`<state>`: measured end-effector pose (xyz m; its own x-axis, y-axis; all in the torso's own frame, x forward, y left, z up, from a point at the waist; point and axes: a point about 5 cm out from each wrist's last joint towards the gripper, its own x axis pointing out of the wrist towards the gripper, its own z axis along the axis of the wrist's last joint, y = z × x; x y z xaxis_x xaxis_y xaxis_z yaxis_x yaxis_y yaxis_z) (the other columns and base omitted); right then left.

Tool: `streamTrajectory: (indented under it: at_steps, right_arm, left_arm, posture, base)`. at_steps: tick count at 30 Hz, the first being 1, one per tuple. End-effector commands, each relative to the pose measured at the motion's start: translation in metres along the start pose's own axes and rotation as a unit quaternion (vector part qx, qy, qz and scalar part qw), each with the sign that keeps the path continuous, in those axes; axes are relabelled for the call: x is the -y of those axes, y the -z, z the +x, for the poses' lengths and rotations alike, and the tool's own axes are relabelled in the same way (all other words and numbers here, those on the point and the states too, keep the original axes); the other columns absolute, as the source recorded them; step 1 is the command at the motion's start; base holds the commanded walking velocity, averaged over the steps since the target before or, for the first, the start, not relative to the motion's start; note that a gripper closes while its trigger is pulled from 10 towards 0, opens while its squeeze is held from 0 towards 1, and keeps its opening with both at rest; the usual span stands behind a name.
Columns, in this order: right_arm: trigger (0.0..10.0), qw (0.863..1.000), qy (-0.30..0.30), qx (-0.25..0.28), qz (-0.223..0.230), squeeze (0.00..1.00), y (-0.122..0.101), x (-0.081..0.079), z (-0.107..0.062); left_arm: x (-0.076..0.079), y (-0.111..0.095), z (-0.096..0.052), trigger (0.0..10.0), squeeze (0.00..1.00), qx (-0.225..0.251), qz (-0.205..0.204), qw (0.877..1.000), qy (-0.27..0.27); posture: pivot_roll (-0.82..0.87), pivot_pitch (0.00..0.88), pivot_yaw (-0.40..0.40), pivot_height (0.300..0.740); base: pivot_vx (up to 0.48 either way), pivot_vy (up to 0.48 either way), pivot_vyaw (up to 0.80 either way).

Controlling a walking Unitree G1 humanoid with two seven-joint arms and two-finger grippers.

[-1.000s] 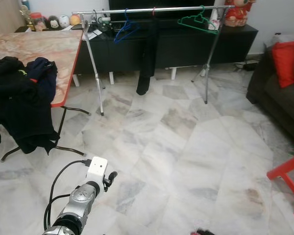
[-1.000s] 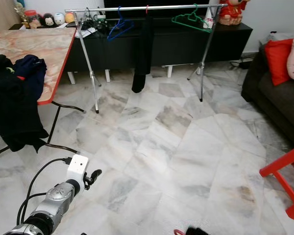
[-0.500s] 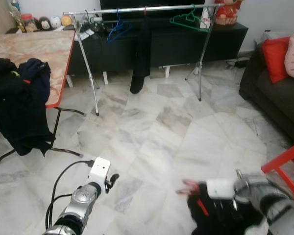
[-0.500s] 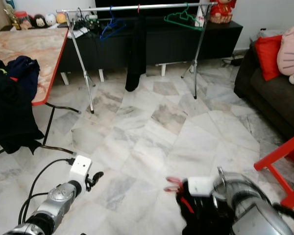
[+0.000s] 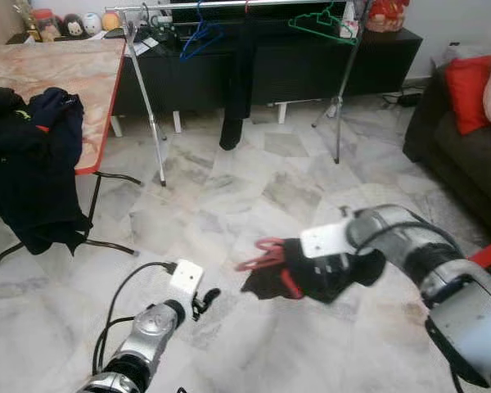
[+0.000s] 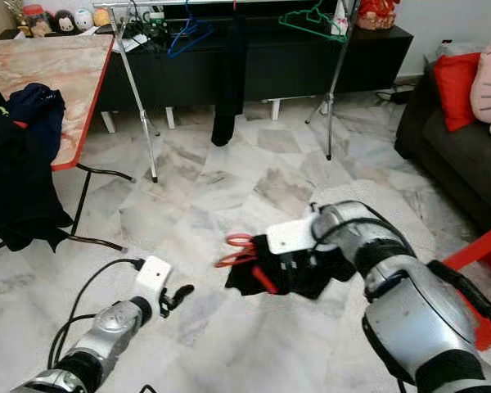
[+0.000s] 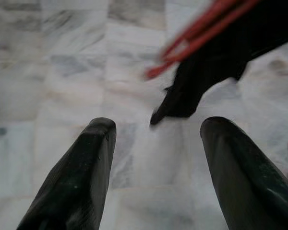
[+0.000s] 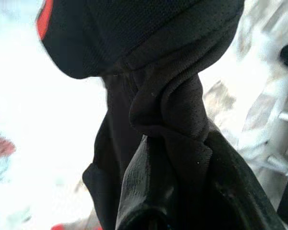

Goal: Hang hanger

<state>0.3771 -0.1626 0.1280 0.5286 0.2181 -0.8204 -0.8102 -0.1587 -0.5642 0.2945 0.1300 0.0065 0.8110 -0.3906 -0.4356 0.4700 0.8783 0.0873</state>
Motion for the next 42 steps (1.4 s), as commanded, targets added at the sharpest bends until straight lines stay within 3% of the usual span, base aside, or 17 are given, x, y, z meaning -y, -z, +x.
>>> streamTrajectory:
  at_steps: [1,3,4,6,14,17,21,25,27,33,42]
  right_arm:
    - [0.0,0.997,0.052,0.053,0.011,0.0,-0.021,0.028,-0.013]
    - [0.0,0.99,0.08,0.111,0.036,0.0,-0.042,0.04,-0.015]
    - [0.0,0.99,0.08,0.111,0.036,0.0,-0.042,0.04,-0.015]
    - [0.0,0.978,0.117,0.156,0.068,0.0,-0.064,0.051,-0.017]
    - [0.0,0.971,0.139,0.166,0.103,0.0,-0.092,0.059,-0.012]
    - [0.0,0.968,0.123,0.199,0.094,0.0,-0.108,0.06,-0.015]
    - [0.0,0.969,0.12,0.199,0.086,0.0,-0.11,0.061,-0.016]
    - [0.0,0.97,0.12,0.196,0.086,0.0,-0.11,0.061,-0.016]
    - [0.0,0.968,0.118,0.204,0.091,0.0,-0.113,0.062,-0.018]
    - [0.0,0.963,0.116,0.224,0.09,0.0,-0.121,0.067,-0.024]
    - [0.0,0.961,0.114,0.239,0.082,0.0,-0.127,0.069,-0.033]
  left_arm:
    - [0.004,-0.004,0.001,10.0,0.0,0.013,0.011,1.0,0.019]
    - [0.006,-0.007,0.002,10.0,0.0,0.024,0.009,0.999,0.03]
    - [0.006,-0.007,0.002,10.0,0.0,0.024,0.009,0.999,0.03]
    - [0.008,-0.009,0.002,10.0,0.0,0.032,0.003,0.999,0.038]
    - [0.008,-0.012,0.003,10.0,0.0,0.04,0.012,0.999,0.032]
    - [-0.006,-0.019,0.002,10.0,0.0,0.057,0.022,0.998,-0.035]
    - [-0.014,-0.019,0.0,10.0,0.0,0.058,0.058,0.994,-0.071]
    - [-0.02,-0.019,-0.002,10.0,0.0,0.056,0.066,0.991,-0.1]
    - [-0.021,-0.018,-0.002,10.0,0.0,0.056,0.065,0.991,-0.105]
    - [-0.017,-0.017,-0.001,10.0,0.0,0.051,0.121,0.986,-0.102]
    - [-0.022,-0.012,-0.002,10.0,0.0,0.031,0.141,0.978,-0.15]
  posture:
    - [-0.08,0.021,-0.053,0.74]
    - [-0.08,0.017,-0.058,0.74]
    - [-0.08,0.017,-0.058,0.74]
    - [-0.08,0.013,-0.059,0.74]
    - [-0.07,0.0,-0.066,0.74]
    - [-0.07,0.0,-0.065,0.74]
    - [-0.07,0.0,-0.065,0.74]
    - [-0.07,0.0,-0.065,0.74]
    - [-0.08,0.0,-0.066,0.74]
    - [-0.08,0.0,-0.068,0.74]
    - [-0.08,0.003,-0.07,0.74]
  base:
    - [0.0,0.0,0.0]
    - [0.0,0.0,0.0]
    - [0.0,0.0,0.0]
    - [0.0,0.0,0.0]
    - [0.0,0.0,0.0]
    - [0.0,0.0,0.0]
    - [0.0,0.0,0.0]
    - [0.0,0.0,0.0]
    - [0.0,0.0,0.0]
    - [0.0,0.0,0.0]
    - [0.0,0.0,0.0]
